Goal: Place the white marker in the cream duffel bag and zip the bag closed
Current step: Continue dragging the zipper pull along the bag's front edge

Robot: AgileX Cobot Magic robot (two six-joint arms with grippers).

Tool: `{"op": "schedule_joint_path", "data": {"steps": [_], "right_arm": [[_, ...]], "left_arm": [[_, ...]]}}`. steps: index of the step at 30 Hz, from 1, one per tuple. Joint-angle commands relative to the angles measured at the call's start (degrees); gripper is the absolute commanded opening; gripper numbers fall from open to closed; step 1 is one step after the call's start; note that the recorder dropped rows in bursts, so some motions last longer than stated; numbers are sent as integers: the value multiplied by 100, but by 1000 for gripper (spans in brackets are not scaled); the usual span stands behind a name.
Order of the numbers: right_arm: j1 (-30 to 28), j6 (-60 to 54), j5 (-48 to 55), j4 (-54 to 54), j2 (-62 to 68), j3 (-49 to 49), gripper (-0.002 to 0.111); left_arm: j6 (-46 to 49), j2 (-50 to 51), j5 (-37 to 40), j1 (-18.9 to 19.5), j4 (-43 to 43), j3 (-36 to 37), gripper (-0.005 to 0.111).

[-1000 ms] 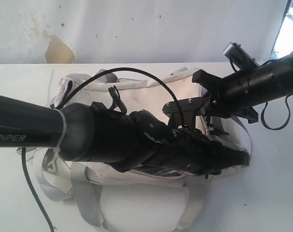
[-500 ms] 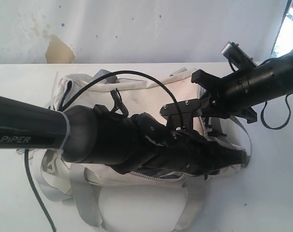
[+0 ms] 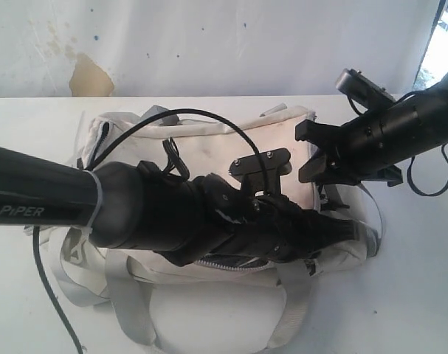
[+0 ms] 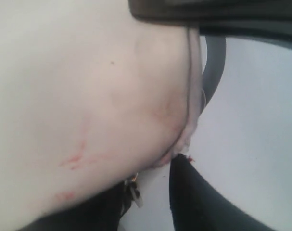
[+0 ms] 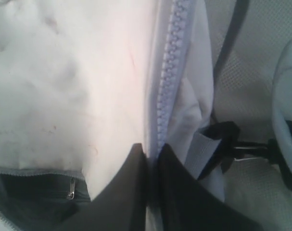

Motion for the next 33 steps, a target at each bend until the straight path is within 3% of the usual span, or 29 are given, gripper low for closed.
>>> {"op": "schedule_joint_path", "data": {"steps": [1, 8, 13, 18, 25, 33], "right_arm": [[-14, -64, 118, -119, -16, -15, 0], [-14, -64, 276, 42, -76, -15, 0], [-14, -64, 267, 63, -83, -15, 0], [-14, -64, 267, 63, -83, -15, 0], [-14, -64, 213, 63, -83, -15, 0], [-14, -64, 213, 63, -83, -15, 0]], "left_arm": [[16, 134, -153, 49, 28, 25, 34], [-130, 290, -57, 49, 6, 25, 34], [-141, 290, -435, 49, 6, 25, 34], [-722, 252, -485, 49, -146, 25, 34], [-769, 252, 58, 38, -146, 13, 33], [-372, 252, 308, 38, -127, -259, 13]]}}
